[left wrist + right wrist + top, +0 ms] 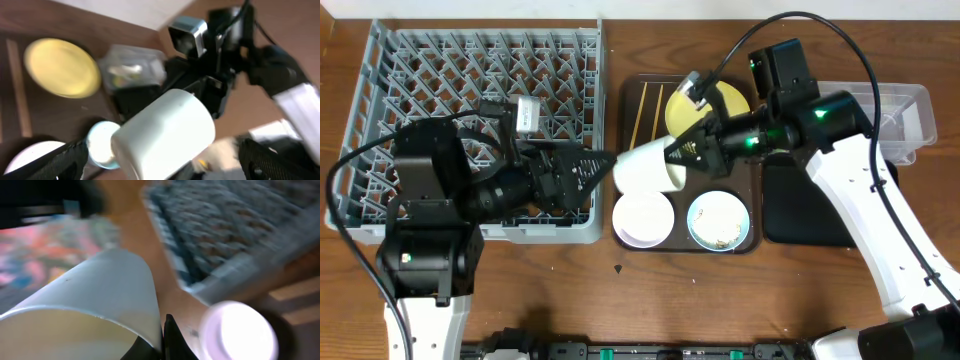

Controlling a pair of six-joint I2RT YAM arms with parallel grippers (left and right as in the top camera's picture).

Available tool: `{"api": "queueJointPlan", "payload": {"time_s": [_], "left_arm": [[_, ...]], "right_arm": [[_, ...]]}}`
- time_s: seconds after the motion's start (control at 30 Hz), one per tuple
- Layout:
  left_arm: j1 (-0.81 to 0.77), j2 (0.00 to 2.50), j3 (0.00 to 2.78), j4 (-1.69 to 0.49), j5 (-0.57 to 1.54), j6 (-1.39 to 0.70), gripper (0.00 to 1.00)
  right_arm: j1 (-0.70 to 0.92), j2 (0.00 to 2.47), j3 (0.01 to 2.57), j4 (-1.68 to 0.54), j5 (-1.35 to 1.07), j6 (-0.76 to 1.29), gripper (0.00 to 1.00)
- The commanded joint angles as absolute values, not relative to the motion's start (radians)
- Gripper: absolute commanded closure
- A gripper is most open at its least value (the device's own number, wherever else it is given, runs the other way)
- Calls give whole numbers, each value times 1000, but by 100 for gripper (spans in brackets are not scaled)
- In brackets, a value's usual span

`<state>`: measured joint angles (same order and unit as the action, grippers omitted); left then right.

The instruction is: Sort waste into correct bins and load items into the dishwasher

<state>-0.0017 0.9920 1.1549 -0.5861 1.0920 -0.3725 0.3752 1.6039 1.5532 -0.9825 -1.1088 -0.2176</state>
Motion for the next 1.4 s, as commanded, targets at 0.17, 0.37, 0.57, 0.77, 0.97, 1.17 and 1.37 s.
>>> {"api": "queueJointPlan", "payload": {"time_s": [0.17,0.37,0.57,0.77,0.97,1.17,1.37], "left_arm": [[1,1000,1171,-582,1340,-406,4],[1,1000,1171,-610,1457,-406,13],[1,995,1171,-620,1515,-405,16],[1,995,1171,-620,1514,-405,20],[1,995,1171,-620,1515,-406,23],[1,995,1171,-620,1515,-406,41],[1,995,1171,-619,1500,-405,41]], "right_arm": [[431,1589,1555,-917,-1419,-397,99],[453,1589,1555,-784,-1427,-283,99],[454,1589,1555,-676,-1427,-184,99],[479,1589,1555,-589,-1425,-115,99],[530,1589,1555,-549,-1332,-60,99],[532,1589,1555,-549,-1332,-60,99],[530,1588,1555,-550,-1291,-46,78]]}}
